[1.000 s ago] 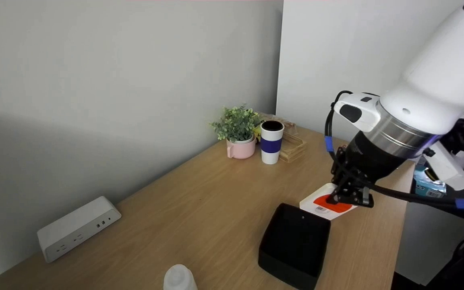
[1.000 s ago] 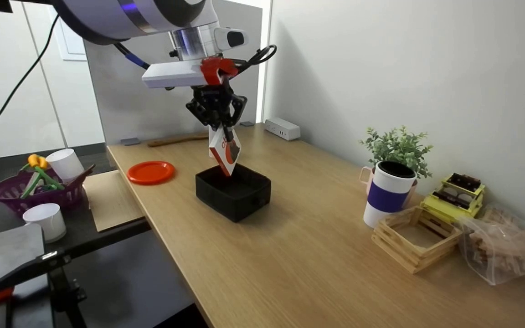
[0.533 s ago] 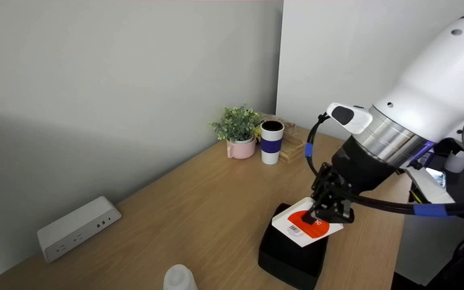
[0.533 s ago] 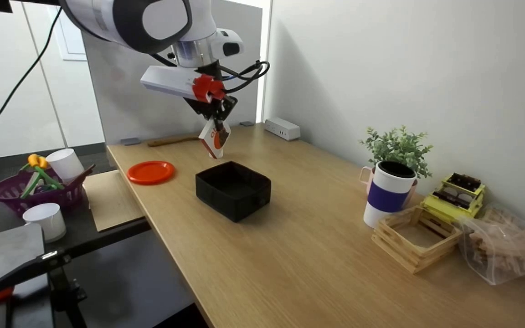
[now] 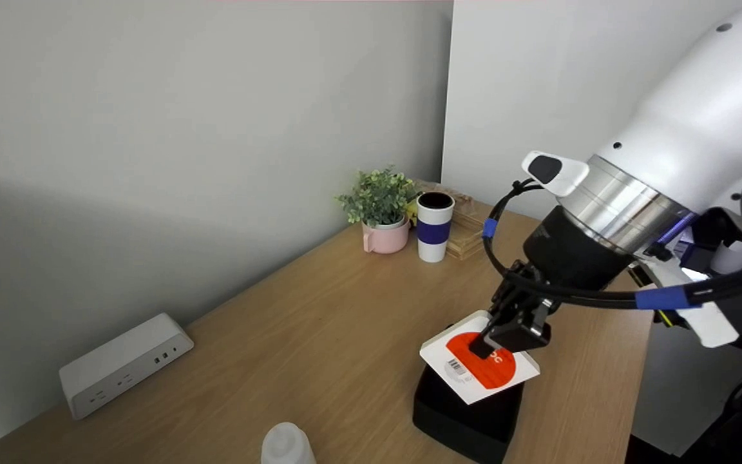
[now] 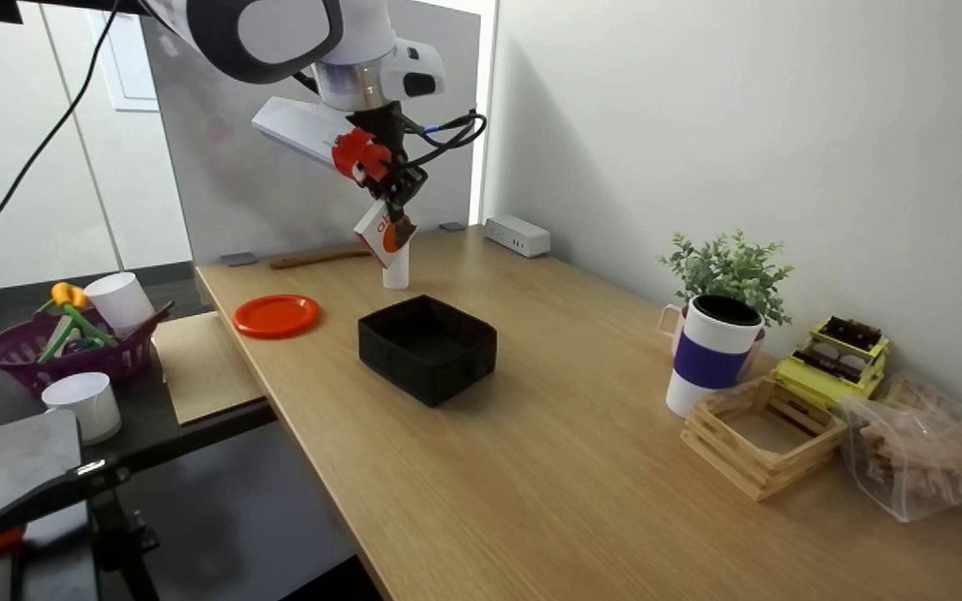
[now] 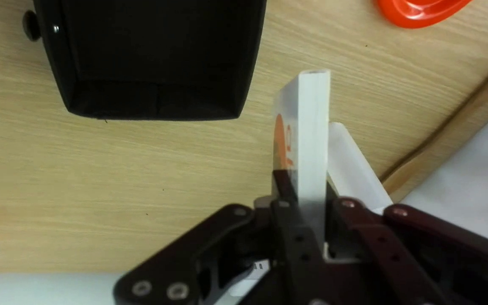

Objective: Pick up the small white book from the table and put it in the black lunch box.

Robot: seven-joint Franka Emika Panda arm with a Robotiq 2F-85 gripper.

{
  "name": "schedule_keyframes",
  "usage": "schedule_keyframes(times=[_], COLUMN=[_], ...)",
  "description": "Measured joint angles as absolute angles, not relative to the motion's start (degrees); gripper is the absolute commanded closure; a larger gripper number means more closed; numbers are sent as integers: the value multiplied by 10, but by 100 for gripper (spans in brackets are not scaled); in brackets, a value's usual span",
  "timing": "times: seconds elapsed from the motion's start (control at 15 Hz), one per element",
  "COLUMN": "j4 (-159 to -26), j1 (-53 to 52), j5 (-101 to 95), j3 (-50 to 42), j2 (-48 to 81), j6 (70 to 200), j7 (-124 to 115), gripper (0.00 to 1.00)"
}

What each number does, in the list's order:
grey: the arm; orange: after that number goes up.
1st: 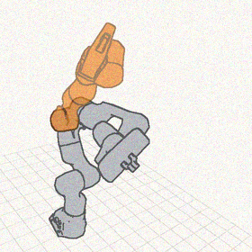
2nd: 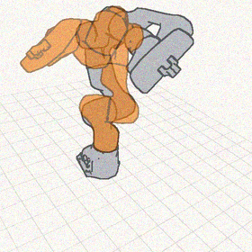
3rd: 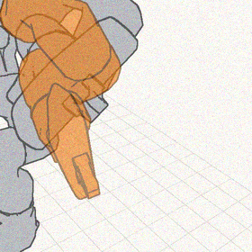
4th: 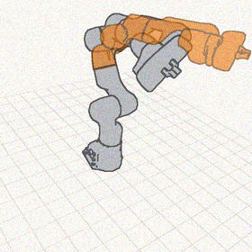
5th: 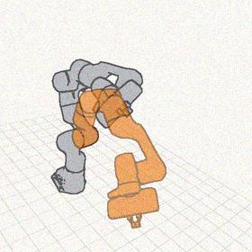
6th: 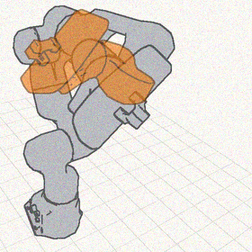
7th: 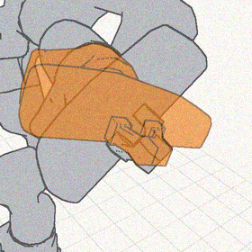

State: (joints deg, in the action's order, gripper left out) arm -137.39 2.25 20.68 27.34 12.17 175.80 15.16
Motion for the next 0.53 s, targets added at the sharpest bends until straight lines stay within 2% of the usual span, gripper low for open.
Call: schedule_keyframes(times=[0.33,0.4,0.53], j4=[-1374,-1374,-1374], j1=[21,21,21], j5=[206,206,206], j3=[271,271,271], j2=[123,123,123], j6=[1756,1756,1756], j7=[149,149,149], gripper=[86,96,96])
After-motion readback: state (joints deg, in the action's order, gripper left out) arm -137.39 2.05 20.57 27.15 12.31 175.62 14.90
